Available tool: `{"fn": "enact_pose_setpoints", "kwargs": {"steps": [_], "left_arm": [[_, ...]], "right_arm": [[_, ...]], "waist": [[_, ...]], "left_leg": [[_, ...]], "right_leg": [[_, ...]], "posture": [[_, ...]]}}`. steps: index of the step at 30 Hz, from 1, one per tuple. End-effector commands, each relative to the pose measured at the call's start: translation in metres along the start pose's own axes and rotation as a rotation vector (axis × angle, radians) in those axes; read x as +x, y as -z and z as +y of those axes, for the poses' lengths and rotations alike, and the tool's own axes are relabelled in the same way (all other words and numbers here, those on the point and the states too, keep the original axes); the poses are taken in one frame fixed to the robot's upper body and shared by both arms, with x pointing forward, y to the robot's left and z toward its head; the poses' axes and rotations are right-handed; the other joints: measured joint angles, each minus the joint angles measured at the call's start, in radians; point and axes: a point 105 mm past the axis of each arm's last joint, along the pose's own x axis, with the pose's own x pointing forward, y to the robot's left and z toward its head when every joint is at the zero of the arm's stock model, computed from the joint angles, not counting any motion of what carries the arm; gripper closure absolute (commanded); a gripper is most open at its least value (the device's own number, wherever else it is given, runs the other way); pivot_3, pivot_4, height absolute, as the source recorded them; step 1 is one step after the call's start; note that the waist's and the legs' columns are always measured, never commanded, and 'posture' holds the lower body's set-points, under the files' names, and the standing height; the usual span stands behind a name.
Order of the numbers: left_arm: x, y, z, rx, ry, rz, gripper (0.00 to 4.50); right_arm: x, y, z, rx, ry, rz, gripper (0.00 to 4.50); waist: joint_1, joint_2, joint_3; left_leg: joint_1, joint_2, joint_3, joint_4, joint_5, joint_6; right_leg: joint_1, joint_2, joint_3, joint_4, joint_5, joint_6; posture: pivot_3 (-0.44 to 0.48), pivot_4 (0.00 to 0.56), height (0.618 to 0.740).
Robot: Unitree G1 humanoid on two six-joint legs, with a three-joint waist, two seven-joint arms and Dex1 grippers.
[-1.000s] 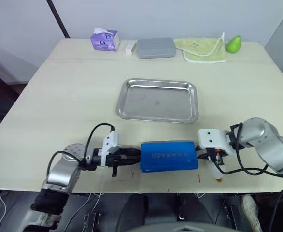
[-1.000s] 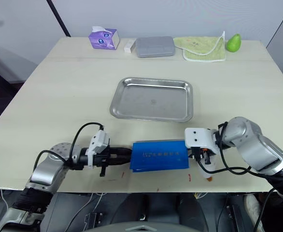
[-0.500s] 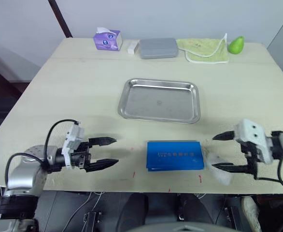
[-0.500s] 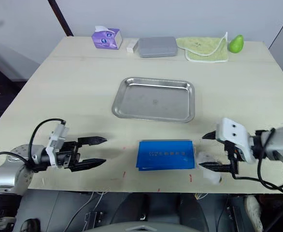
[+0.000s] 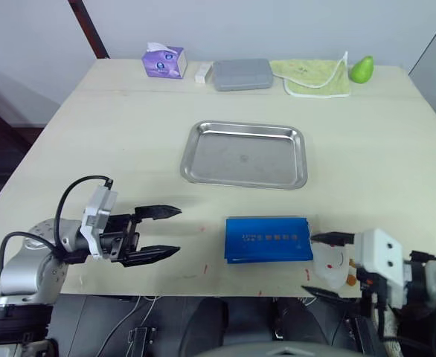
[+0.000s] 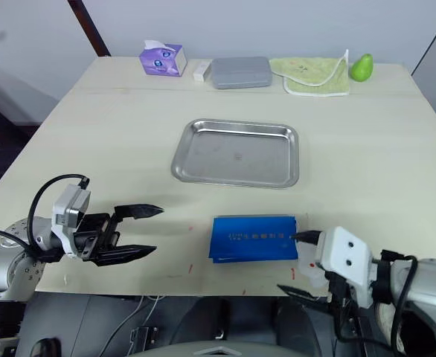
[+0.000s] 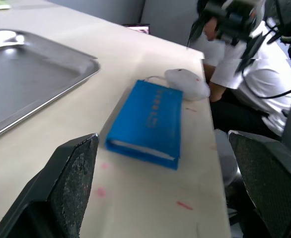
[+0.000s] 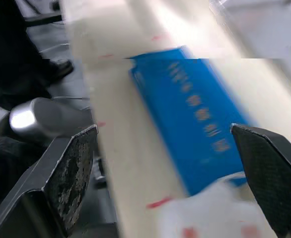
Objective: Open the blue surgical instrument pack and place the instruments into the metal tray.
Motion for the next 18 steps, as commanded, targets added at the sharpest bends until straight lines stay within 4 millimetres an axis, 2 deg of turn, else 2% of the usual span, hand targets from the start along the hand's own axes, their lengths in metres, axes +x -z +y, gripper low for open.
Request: {"fn": "enact_pose_setpoints", "kwargs": {"steps": [1,7,11,18], "left_arm": [[0.014,-0.01,-0.011,0.036,0.074,-0.024,0.07],[0.023,-0.01,-0.013,0.043,0.091,-0.02,0.07],[0.024,-0.009,-0.013,0.045,0.094,-0.015,0.0],[0.025,-0.009,-0.014,0.053,0.098,0.0,0.0]], "right_arm": [[0.005,0.008,-0.005,-0.09,0.073,0.066,0.01],[0.02,0.008,-0.018,-0.246,0.068,0.099,0.01],[0.027,0.009,-0.029,-0.358,0.076,0.153,1.88],[0.033,0.017,-0.019,-0.423,-0.01,0.208,1.88]], "waist": [[-0.001,0.0,0.0],[-0.004,0.0,0.0],[-0.002,0.0,0.0],[-0.002,0.0,0.0]], "left_leg": [[0.0,0.0,0.0,0.0,0.0,0.0],[0.001,0.0,0.0,0.0,0.0,0.0],[0.001,0.0,0.0,0.0,0.0,0.0],[0.0,0.0,0.0,0.0,0.0,0.0]], "right_leg": [[0.0,0.0,0.0,0.0,0.0,0.0],[0.0,0.001,0.0,0.0,0.0,0.0],[0.0,0.001,0.0,0.0,0.0,0.0],[0.0,0.001,0.0,0.0,0.0,0.0]], "posture": [[0.0,0.15,0.74],[0.0,0.15,0.74],[0.0,0.15,0.74],[0.0,0.15,0.74]]}}
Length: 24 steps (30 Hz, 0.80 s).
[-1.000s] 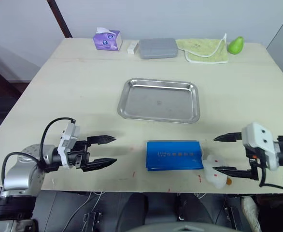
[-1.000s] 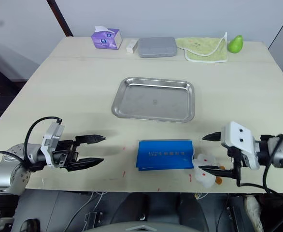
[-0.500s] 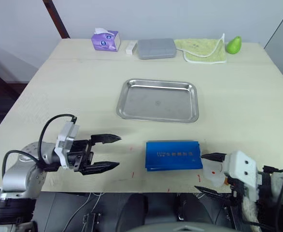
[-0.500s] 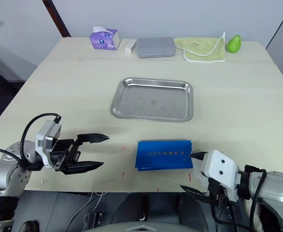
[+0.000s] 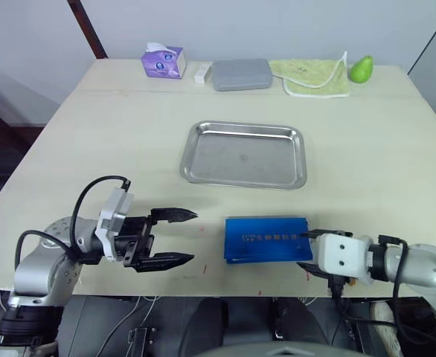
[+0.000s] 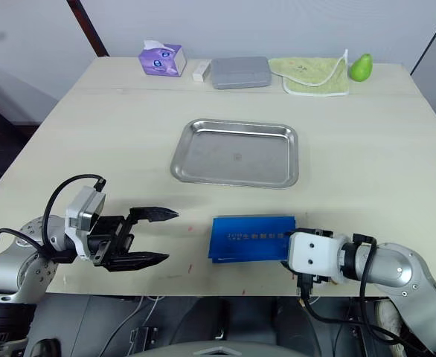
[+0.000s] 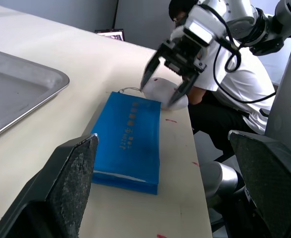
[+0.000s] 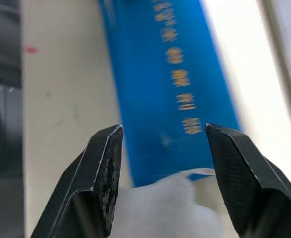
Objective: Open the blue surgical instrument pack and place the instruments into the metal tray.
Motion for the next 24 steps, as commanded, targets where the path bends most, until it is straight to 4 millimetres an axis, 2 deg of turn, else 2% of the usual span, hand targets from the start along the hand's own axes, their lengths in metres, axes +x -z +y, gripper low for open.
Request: {"fn": "enact_pose_setpoints", "kwargs": {"steps": [1,8,24], "left_arm": [[0.003,-0.004,-0.005,0.034,0.036,0.016,0.0],[-0.001,0.001,-0.006,0.061,0.068,0.069,0.0],[0.001,0.001,-0.004,0.068,0.067,0.061,0.0]], "right_arm": [[-0.001,-0.007,0.002,-0.072,-0.015,-0.005,1.88],[0.001,-0.002,-0.003,-0.096,0.009,0.036,1.88],[0.005,0.005,-0.007,-0.143,0.041,0.096,1.88]], "waist": [[-0.001,0.0,0.0],[0.0,0.0,0.0],[0.0,0.0,0.0]], "left_leg": [[0.0,0.0,0.0,0.0,0.0,0.0],[0.0,0.0,0.0,0.0,0.0,0.0],[0.0,0.0,0.0,0.0,0.0,0.0]], "right_leg": [[0.0,0.0,0.0,0.0,0.0,0.0],[0.0,0.0,0.0,0.0,0.0,0.0],[0.0,0.0,0.0,0.0,0.0,0.0]], "posture": [[0.0,0.15,0.74],[0.0,0.15,0.74],[0.0,0.15,0.74]]}}
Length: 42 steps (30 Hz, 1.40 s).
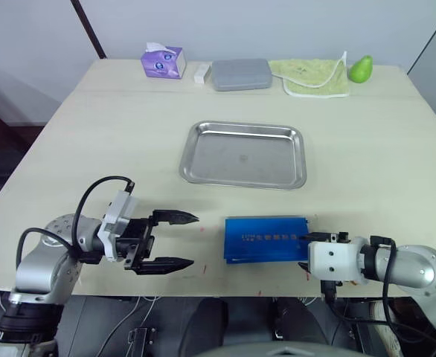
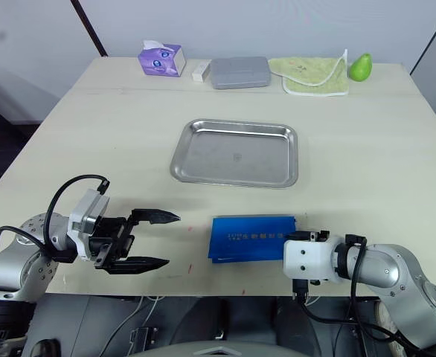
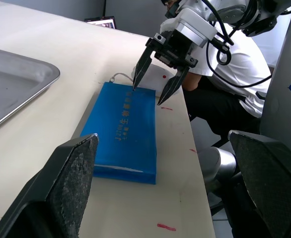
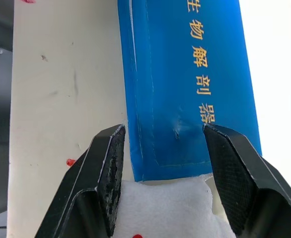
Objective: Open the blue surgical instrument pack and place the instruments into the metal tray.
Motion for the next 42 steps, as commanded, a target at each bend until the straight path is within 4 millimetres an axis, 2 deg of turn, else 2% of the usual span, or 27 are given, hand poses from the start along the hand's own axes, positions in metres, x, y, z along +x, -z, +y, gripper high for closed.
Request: {"fn": "enact_pose_setpoints", "kwargs": {"steps": [1,2,3,5,6,7,8,9,14,18,28,36,42], "left_arm": [[0.0,-0.003,-0.002,0.027,0.022,0.003,0.0],[0.0,-0.003,-0.002,0.028,0.022,0.002,0.0],[0.0,-0.003,-0.002,0.028,0.02,0.002,0.0],[0.0,-0.003,-0.002,0.027,0.018,0.001,0.0],[0.0,-0.002,-0.001,0.027,0.017,0.001,0.0],[0.0,-0.002,-0.001,0.026,0.016,0.0,0.0],[0.001,-0.002,-0.001,0.026,0.016,0.0,0.0],[0.001,-0.002,-0.001,0.026,0.015,-0.001,0.0],[0.001,-0.001,0.0,0.024,0.003,-0.009,0.0],[-0.001,0.001,0.002,0.016,-0.013,-0.017,0.0],[-0.001,0.003,0.005,0.007,-0.034,-0.036,0.0],[-0.001,0.0,0.008,0.002,-0.045,-0.05,0.0],[0.002,0.003,0.012,0.022,-0.045,-0.038,0.0]], "right_arm": [[0.0,-0.002,-0.003,-0.025,0.026,0.0,1.88],[0.0,-0.002,-0.003,-0.025,0.025,0.0,1.88],[0.001,-0.001,-0.003,-0.025,0.027,0.002,2.4],[0.002,-0.001,-0.003,-0.026,0.03,0.002,3.07],[0.003,-0.001,-0.003,-0.026,0.031,0.002,3.67],[0.003,-0.001,-0.003,-0.026,0.03,0.002,4.04],[0.003,0.0,-0.003,-0.025,0.029,0.002,4.37],[0.003,-0.001,-0.004,-0.026,0.029,0.0,4.44],[0.001,-0.002,-0.009,-0.031,0.04,-0.01,4.44],[-0.006,-0.01,-0.018,-0.028,0.034,-0.049,4.44],[-0.029,-0.033,-0.037,0.164,-0.082,-0.189,4.44],[-0.038,-0.028,-0.058,0.3,-0.193,-0.188,4.44],[-0.022,-0.012,-0.071,0.347,-0.235,-0.156,4.44]], "waist": [[0.0,0.0,0.0],[0.0,0.0,0.0],[0.0,0.0,0.0],[0.0,0.0,0.0],[0.0,0.0,0.0],[0.0,0.0,0.0],[-0.001,0.0,0.0],[-0.001,0.0,0.0],[-0.001,0.0,0.0],[-0.001,0.0,0.0],[-0.001,0.0,0.0],[-0.001,0.0,0.0],[-0.002,0.0,0.0]], "left_leg": [[0.0,0.0,0.0,0.0,0.0,0.0],[0.0,0.0,0.0,0.0,0.0,0.0],[0.0,0.0,0.0,0.0,0.0,0.0],[0.0,0.0,0.0,0.0,0.0,0.0],[0.0,0.0,0.0,0.0,0.0,0.0],[0.0,0.0,0.0,0.0,0.0,0.0],[0.0,0.0,0.0,0.0,0.0,0.0],[0.0,0.0,0.0,0.0,0.0,0.0],[0.0,0.0,0.0,0.0,0.0,0.0],[0.0,0.0,0.0,0.0,0.0,0.0],[0.0,0.0,0.0,0.0,0.0,0.0],[0.0,0.0,0.0,0.0,0.0,0.0],[0.0,0.0,0.0,0.0,0.0,0.0]], "right_leg": [[0.0,0.0,0.0,0.0,0.0,0.0],[0.0,0.0,0.0,0.0,0.0,0.0],[0.0,0.0,0.0,0.0,0.0,0.0],[0.0,0.0,0.0,0.0,0.0,0.0],[0.0,0.0,0.0,0.0,0.0,0.0],[0.0,0.0,0.0,0.0,0.0,0.0],[0.0,0.0,0.0,0.0,0.0,0.0],[0.0,0.0,0.0,0.0,0.0,0.0],[0.0,0.0,0.0,0.0,0.0,0.0],[0.0,0.0,0.0,0.0,0.0,0.0],[0.0,0.0,0.0,0.0,0.0,0.0],[0.0,0.0,0.0,0.0,0.0,0.0],[0.0,0.0,0.0,0.0,0.0,0.0]], "posture": [[0.0,0.15,0.74],[0.0,0.15,0.74],[0.0,0.15,0.74],[0.0,0.15,0.74],[0.0,0.15,0.74],[0.0,0.15,0.74],[0.0,0.15,0.74],[0.0,0.15,0.74],[0.0,0.15,0.74],[0.0,0.15,0.74],[0.0,0.15,0.74],[0.0,0.15,0.74],[0.0,0.15,0.74]]}}
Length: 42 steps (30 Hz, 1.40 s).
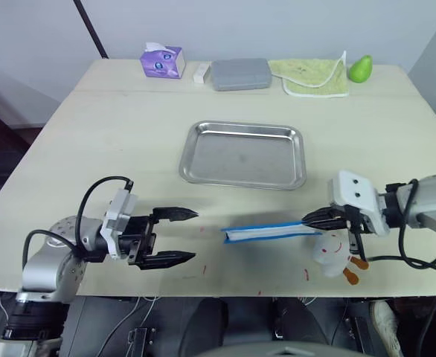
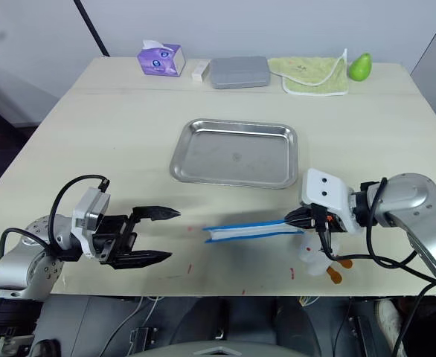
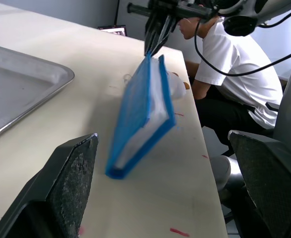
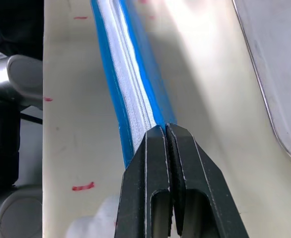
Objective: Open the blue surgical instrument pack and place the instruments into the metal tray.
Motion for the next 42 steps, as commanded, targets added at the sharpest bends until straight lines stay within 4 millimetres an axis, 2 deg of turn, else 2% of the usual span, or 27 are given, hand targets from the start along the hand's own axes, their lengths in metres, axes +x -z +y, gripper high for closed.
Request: {"fn": "enact_pose_setpoints", "kwargs": {"steps": [1,4,11,20,33,36,41,42], "left_arm": [[0.004,0.002,0.003,0.042,0.001,0.011,0.0],[0.01,0.006,0.008,0.063,-0.001,0.011,0.0],[0.039,0.01,0.029,0.094,0.002,-0.039,0.0],[0.066,0.011,0.036,0.103,0.048,-0.103,0.0],[0.076,0.013,0.037,0.104,0.061,-0.111,0.0],[0.077,0.012,0.037,0.103,0.066,-0.113,0.71],[0.077,0.013,0.037,0.11,0.077,-0.098,3.0],[0.077,0.014,0.037,0.115,0.073,-0.092,3.62]], "right_arm": [[0.003,0.003,-0.011,-0.007,-0.01,0.008,4.44],[0.004,0.005,-0.015,-0.007,-0.027,0.015,4.44],[0.008,0.008,-0.024,-0.024,-0.05,0.029,4.44],[0.01,0.008,-0.027,-0.036,-0.055,0.036,4.44],[0.01,0.005,-0.026,-0.037,-0.053,0.03,4.44],[0.011,0.004,-0.025,-0.038,-0.053,0.028,4.5],[0.011,0.003,-0.025,-0.036,-0.05,0.025,4.5],[0.011,0.003,-0.026,-0.036,-0.048,0.023,4.5]], "waist": [[-0.001,0.0,0.0],[-0.001,0.0,0.0],[0.001,-0.001,-0.001],[0.001,-0.001,-0.001],[0.0,-0.001,-0.001],[0.0,-0.001,-0.001],[0.0,-0.001,-0.001],[0.0,-0.001,-0.001]], "left_leg": [[0.0,0.0,0.0,0.0,0.0,0.0],[0.0,0.0,0.0,0.0,0.0,0.0],[0.0,0.0,0.0,0.001,0.0,0.0],[0.0,0.0,0.0,0.001,0.0,0.0],[0.0,0.0,-0.001,0.001,0.0,0.0],[0.0,0.0,-0.001,0.001,0.0,0.0],[0.0,0.0,-0.001,0.001,0.0,0.0],[0.0,0.0,-0.001,0.001,0.0,0.0]], "right_leg": [[0.0,0.0,0.0,0.0,0.0,0.0],[0.0,0.0,0.0,0.0,0.0,0.0],[0.0,0.0,0.0,0.0,0.0,0.0],[0.0,0.0,0.0,0.001,0.0,0.0],[0.0,0.0,0.0,0.001,0.0,0.0],[0.0,0.0,0.0,0.001,0.0,0.0],[0.0,0.0,0.0,0.001,0.0,0.0],[0.0,0.0,0.0,0.001,0.0,0.0]], "posture": [[0.0,0.15,0.74],[0.0,0.15,0.74],[0.0,0.15,0.74],[0.0,0.15,0.74],[0.0,0.15,0.74],[0.0,0.15,0.74],[0.0,0.15,0.74],[0.0,0.15,0.74]]}}
